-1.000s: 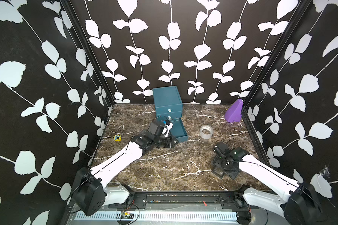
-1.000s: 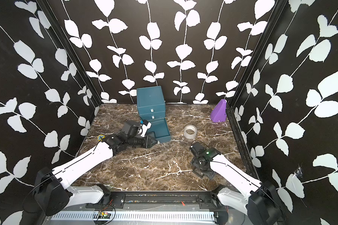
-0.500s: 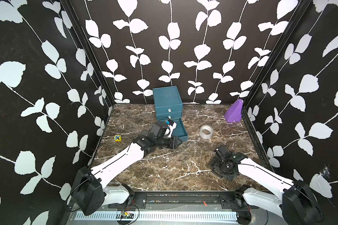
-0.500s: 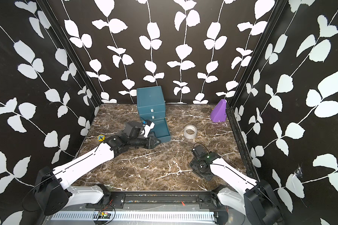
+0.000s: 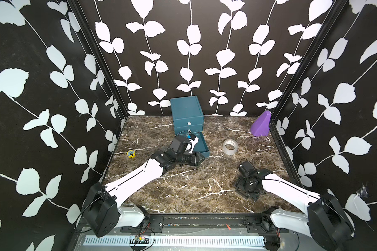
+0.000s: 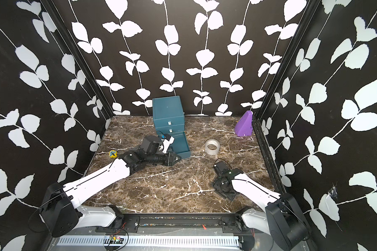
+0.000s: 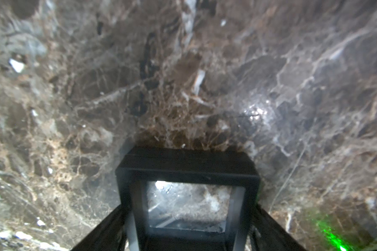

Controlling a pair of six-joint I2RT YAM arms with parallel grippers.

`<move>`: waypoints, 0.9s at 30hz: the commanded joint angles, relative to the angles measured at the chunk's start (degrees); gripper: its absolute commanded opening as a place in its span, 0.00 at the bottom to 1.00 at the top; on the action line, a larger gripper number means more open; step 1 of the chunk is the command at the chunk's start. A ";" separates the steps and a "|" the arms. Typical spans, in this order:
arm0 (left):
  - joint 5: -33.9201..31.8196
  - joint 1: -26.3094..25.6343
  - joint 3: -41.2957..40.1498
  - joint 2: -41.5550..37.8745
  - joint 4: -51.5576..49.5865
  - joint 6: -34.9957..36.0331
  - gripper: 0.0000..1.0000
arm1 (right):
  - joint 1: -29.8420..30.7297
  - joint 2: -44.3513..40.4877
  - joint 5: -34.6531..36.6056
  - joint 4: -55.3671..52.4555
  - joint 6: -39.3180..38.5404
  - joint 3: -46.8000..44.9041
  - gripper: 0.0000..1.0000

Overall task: Place the brooch boxes into the drawer by color
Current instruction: Pick up the brooch box from the center of the board.

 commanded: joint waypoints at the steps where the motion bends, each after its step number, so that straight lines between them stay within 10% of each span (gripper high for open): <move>1: -0.49 -0.23 0.13 -0.23 1.26 -0.38 0.42 | -0.40 1.75 -1.14 0.95 -0.53 -1.42 0.80; 11: -2.34 -0.11 -0.43 -0.52 2.31 -2.47 0.42 | -0.66 2.05 -0.39 0.98 -4.28 2.71 0.57; 27: -3.47 17.31 0.00 -5.18 -2.79 -7.22 0.42 | 9.72 24.99 5.58 -7.02 -30.32 49.32 0.47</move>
